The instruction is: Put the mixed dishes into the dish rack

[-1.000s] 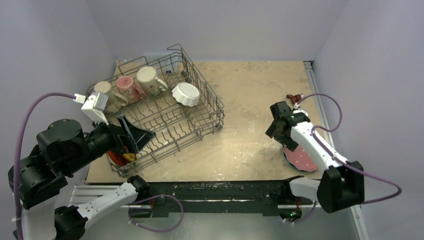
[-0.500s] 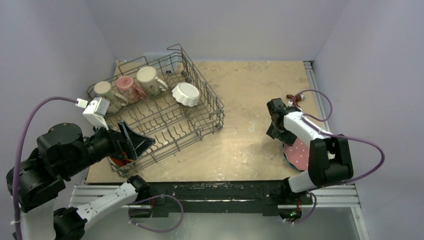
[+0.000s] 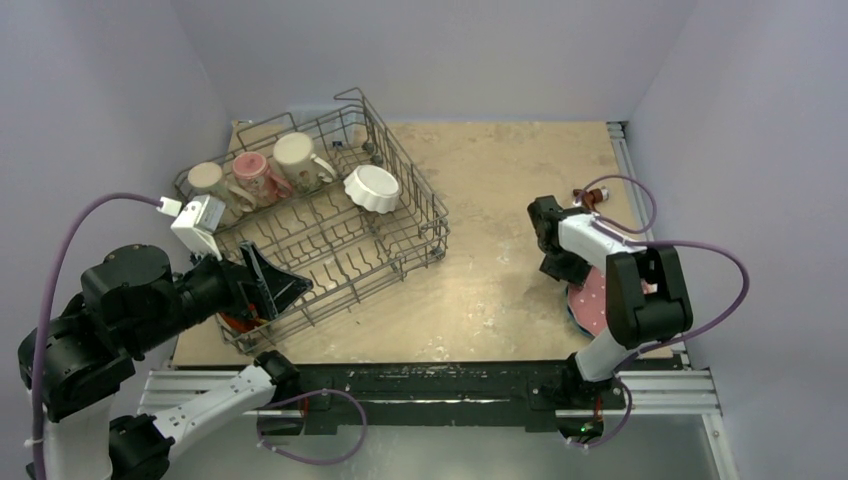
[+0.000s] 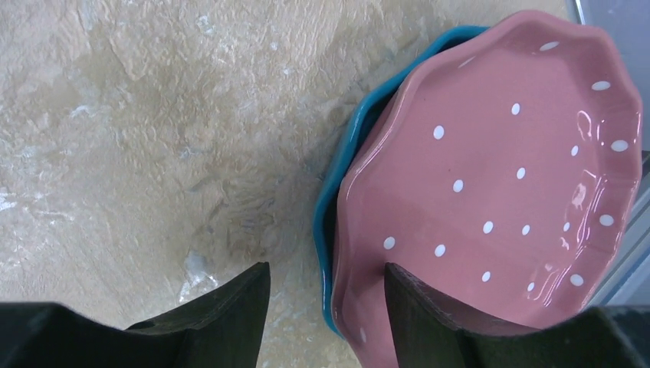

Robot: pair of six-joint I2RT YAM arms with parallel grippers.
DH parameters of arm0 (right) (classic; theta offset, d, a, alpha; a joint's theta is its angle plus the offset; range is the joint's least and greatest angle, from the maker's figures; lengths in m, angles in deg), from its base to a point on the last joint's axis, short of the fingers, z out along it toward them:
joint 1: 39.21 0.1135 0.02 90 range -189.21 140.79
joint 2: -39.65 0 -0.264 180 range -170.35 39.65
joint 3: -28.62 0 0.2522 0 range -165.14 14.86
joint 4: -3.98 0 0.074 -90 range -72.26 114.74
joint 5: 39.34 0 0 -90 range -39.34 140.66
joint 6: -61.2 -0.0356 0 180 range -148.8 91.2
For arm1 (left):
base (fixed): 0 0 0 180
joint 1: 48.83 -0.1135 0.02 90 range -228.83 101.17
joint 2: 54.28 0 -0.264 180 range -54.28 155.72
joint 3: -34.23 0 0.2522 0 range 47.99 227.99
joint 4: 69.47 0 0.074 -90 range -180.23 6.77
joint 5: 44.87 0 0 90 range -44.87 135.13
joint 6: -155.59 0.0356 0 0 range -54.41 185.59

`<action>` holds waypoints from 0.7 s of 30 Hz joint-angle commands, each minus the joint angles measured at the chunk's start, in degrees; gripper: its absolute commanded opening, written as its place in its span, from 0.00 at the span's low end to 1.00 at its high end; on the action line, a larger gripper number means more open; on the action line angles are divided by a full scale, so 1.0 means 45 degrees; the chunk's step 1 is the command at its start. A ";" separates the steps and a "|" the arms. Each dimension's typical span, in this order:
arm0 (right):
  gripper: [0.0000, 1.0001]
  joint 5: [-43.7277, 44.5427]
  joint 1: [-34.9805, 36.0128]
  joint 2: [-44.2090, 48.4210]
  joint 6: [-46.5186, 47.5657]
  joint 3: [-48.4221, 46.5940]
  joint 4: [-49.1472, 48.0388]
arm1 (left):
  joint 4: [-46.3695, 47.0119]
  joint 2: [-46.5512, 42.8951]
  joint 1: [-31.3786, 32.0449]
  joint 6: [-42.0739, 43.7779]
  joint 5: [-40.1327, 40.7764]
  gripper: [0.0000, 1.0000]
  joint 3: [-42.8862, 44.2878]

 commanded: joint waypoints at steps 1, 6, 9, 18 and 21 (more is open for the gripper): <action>0.55 0.1394 -0.0064 -0.0249 -0.0388 -0.0704 0.0471 | 0.0510 0.0106 0.0015 0.0073 0.0165 0.89 -0.0110; 0.48 0.1536 -0.0058 -0.0623 -0.0441 -0.0758 0.0418 | 0.0687 0.0067 0.0006 0.0055 0.0367 0.89 -0.0220; 0.35 0.1477 -0.0035 -0.0662 -0.0500 -0.0678 0.0278 | 0.0768 0.0101 0.0021 0.0025 0.0421 0.89 -0.0232; 0.11 0.1524 -0.0014 0.0459 -0.1015 -0.0550 0.0374 | 0.0736 0.0192 0.0020 -0.0117 0.0347 0.89 -0.0163; 0.02 0.1513 -0.0010 0.1120 -0.0842 -0.0912 0.0763 | 0.0734 0.0266 0.0008 -0.0142 0.0328 0.89 -0.0143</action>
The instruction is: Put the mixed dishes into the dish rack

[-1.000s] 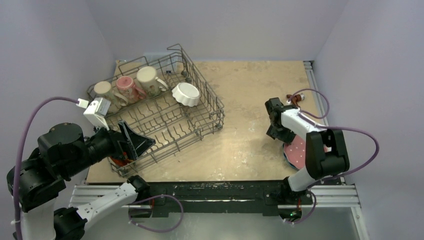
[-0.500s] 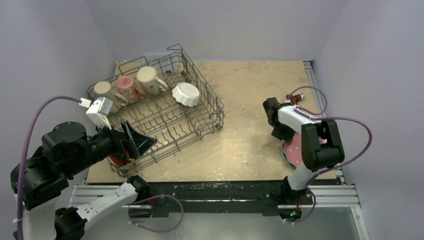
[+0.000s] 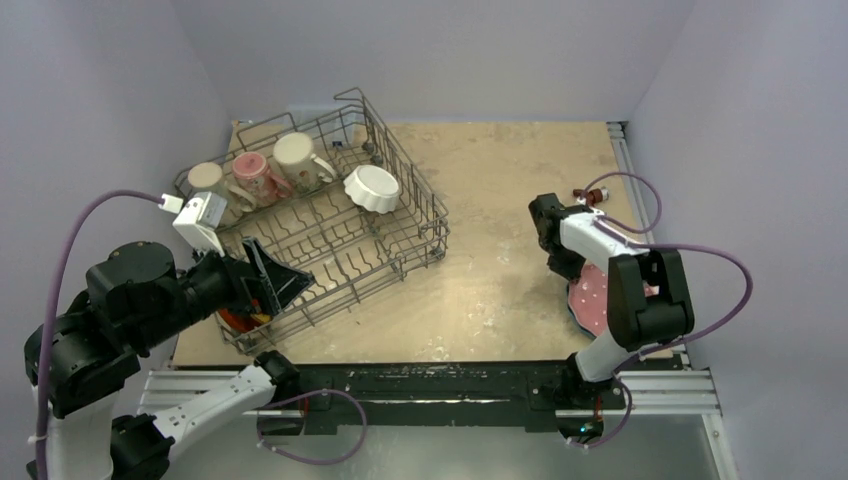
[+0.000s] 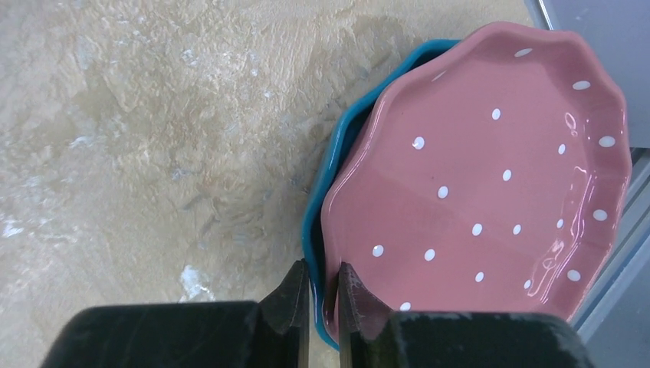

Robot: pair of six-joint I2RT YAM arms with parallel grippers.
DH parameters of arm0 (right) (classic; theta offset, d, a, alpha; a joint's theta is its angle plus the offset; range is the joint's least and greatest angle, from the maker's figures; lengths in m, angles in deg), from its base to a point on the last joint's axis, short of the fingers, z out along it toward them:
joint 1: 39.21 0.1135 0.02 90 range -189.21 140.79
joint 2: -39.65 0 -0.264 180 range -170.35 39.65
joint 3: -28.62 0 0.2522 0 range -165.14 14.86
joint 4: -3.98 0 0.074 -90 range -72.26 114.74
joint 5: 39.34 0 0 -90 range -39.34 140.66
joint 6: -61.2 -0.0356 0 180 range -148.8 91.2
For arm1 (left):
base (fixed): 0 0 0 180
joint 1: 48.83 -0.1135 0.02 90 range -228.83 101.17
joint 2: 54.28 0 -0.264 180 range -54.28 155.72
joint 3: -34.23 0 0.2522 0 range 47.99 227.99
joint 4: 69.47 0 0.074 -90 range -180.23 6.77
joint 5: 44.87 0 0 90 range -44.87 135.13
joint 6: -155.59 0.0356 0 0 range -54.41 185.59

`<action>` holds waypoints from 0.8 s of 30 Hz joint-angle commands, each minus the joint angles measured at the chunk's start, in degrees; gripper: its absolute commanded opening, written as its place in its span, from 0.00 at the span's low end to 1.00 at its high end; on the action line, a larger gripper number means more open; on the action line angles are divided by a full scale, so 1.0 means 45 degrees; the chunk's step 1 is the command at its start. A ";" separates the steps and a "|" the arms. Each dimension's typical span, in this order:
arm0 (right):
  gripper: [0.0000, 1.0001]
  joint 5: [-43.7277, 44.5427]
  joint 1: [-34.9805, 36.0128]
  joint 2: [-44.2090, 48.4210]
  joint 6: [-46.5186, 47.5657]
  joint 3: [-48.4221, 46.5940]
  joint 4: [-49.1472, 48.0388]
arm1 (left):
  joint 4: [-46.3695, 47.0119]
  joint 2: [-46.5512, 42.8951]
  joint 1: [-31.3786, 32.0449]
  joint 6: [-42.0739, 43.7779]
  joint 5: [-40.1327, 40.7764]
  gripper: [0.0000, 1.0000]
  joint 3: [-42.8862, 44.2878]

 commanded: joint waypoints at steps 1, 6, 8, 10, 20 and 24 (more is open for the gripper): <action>0.00 0.0514 -0.0003 0.1530 -0.0177 -0.0691 0.0548 | 0.0351 0.0270 0.0008 -0.0142 0.0076 0.89 0.0094; 0.00 0.0065 -0.0007 0.2759 0.0235 -0.0610 0.0711 | 0.0316 0.0456 0.0022 -0.0152 0.0058 0.89 0.0237; 0.00 -0.0064 -0.0016 0.3202 0.0486 -0.0336 0.0358 | 0.0338 0.0508 0.0021 -0.0142 0.0056 0.89 0.0247; 0.00 -0.0199 -0.0011 0.3419 0.0749 -0.0077 -0.0152 | 0.0341 0.0591 0.0010 -0.0115 0.0031 0.89 0.0290; 0.00 -0.1610 -0.0007 0.2009 0.2250 0.0082 -0.2698 | 0.0246 0.0891 0.0011 0.0023 -0.0117 0.89 0.0570; 0.00 -0.1699 -0.0016 0.1486 0.2284 -0.0288 -0.2666 | 0.0031 0.0892 0.0016 0.0109 0.0027 0.89 0.0742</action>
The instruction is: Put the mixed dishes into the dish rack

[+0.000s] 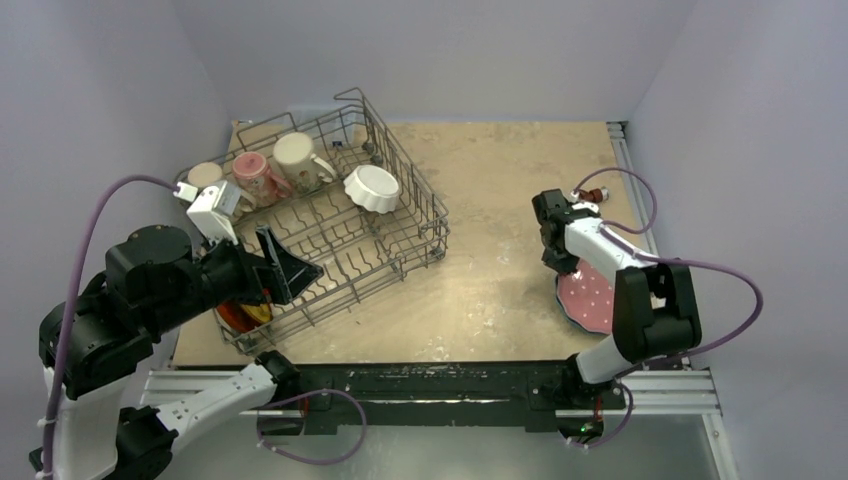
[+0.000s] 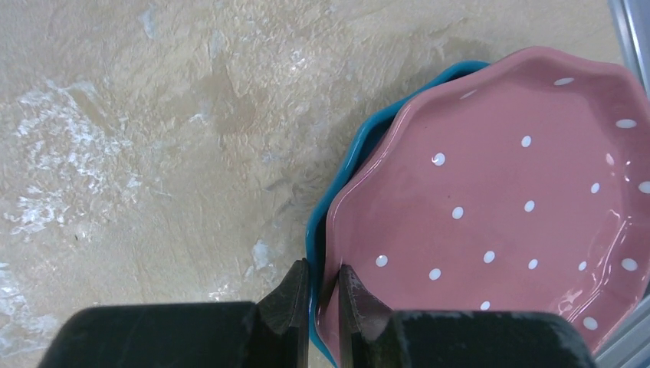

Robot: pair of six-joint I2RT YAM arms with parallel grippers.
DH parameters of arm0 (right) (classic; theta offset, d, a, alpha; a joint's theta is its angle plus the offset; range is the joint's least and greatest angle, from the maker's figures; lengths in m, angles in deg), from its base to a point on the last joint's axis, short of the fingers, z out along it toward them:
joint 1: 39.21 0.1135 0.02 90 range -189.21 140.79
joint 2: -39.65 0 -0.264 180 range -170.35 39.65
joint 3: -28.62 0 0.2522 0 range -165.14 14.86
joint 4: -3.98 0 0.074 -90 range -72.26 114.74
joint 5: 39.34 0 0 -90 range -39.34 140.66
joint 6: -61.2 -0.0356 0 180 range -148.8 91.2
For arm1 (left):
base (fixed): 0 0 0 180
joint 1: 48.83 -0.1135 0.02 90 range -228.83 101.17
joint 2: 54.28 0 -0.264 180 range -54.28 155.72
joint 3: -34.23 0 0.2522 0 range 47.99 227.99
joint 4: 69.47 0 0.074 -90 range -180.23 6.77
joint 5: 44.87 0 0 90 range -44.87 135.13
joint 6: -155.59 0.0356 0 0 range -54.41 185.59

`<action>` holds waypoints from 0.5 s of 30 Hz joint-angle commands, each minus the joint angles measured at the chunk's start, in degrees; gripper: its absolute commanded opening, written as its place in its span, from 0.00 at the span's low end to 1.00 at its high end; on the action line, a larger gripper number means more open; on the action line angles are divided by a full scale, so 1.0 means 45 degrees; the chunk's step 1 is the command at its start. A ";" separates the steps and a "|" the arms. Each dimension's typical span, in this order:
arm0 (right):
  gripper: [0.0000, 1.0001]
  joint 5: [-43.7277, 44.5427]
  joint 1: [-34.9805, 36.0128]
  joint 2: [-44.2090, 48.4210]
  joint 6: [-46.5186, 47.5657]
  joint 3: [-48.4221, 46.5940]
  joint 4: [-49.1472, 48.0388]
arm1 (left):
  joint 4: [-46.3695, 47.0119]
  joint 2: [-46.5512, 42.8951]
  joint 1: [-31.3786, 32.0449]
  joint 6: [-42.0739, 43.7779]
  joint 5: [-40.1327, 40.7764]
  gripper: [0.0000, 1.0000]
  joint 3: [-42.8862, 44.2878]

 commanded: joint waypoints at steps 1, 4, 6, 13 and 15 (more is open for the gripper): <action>0.00 0.0088 0.0034 -0.0029 0.0538 -0.0735 -0.1099 | -0.0011 0.0052 0.0019 0.0111 0.0084 0.89 0.0507; 0.02 0.0091 0.0021 0.0064 0.0754 -0.0967 -0.0915 | -0.0086 -0.0030 0.0006 0.0196 0.0192 0.89 0.0497; 0.03 -0.0003 0.0023 0.0254 0.0944 -0.0937 -0.1010 | -0.0117 -0.0055 0.0020 0.0288 0.0312 0.89 0.0541; 0.06 -0.0313 0.0016 0.0557 0.1035 -0.0702 -0.1307 | -0.0122 0.0030 0.0013 0.0751 0.0547 0.90 0.0725; 0.10 -0.0449 0.0021 0.0486 0.1030 -0.0606 -0.1493 | -0.0102 0.0108 0.0008 0.0822 0.0499 0.90 0.0741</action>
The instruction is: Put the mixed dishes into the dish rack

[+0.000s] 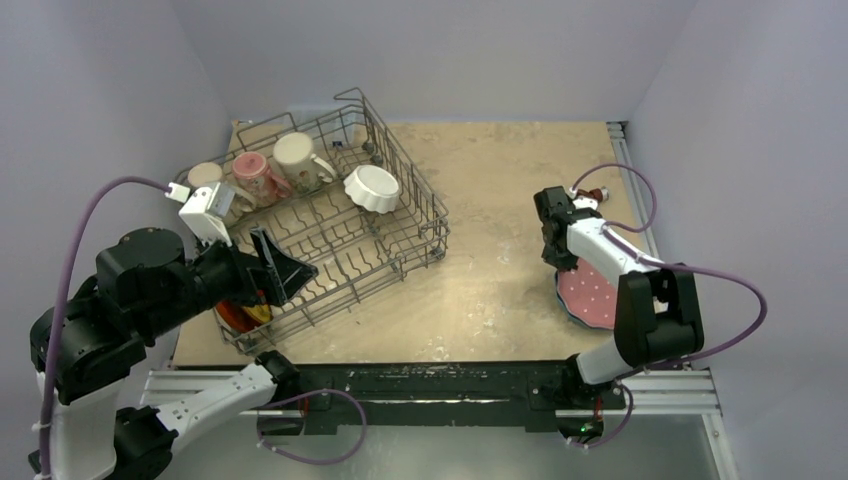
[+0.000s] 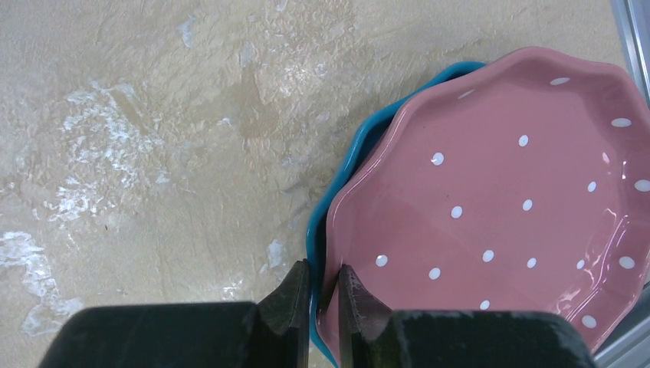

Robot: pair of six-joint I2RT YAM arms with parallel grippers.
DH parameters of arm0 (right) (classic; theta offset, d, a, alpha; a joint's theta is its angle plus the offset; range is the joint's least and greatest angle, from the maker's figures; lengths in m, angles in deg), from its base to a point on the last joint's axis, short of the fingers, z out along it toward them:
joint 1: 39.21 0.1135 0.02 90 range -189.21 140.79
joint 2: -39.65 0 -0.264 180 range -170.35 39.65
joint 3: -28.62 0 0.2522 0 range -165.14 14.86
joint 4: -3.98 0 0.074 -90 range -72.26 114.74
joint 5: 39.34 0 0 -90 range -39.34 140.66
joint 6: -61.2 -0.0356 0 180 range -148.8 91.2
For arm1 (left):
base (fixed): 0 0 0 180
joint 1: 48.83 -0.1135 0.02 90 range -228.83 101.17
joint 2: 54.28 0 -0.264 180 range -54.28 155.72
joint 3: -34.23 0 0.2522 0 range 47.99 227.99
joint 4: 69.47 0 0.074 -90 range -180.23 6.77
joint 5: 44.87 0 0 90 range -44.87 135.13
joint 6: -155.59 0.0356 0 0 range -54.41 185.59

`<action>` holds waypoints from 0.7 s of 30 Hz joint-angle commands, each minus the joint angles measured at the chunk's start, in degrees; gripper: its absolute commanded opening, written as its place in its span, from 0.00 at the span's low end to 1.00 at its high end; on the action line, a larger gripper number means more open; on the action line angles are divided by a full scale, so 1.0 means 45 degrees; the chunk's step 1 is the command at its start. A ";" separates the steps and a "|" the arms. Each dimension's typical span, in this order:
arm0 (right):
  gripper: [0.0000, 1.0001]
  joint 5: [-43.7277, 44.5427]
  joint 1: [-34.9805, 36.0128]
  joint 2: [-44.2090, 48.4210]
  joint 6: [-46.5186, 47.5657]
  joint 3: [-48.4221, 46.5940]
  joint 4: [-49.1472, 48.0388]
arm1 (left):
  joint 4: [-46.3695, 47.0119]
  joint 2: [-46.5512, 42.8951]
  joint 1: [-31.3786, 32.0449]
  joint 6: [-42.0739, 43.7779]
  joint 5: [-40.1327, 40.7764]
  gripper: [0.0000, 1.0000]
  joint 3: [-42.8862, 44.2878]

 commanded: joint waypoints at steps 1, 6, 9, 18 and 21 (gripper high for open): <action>0.11 -0.0104 0.0034 0.0388 0.0307 -0.0458 -0.1219 | 0.0194 0.0151 0.0019 0.0515 0.0123 0.90 0.0382; 0.23 -0.0138 0.0040 0.0333 0.0269 -0.0454 -0.1122 | 0.0227 0.0295 0.0015 0.0669 -0.0018 0.91 0.0457; 0.33 -0.0176 0.0032 0.0670 0.0166 -0.0529 -0.0977 | 0.0217 0.0325 0.0013 0.0751 -0.0013 0.90 0.0461; 0.37 0.0315 0.0021 0.0611 0.0013 -0.0701 -0.0887 | 0.0256 0.0429 0.0006 0.0782 -0.0125 0.91 0.0470; 0.36 0.0351 0.0015 0.0107 0.0009 -0.0642 -0.1017 | 0.0263 0.0423 0.0012 0.0770 -0.0162 0.91 0.0475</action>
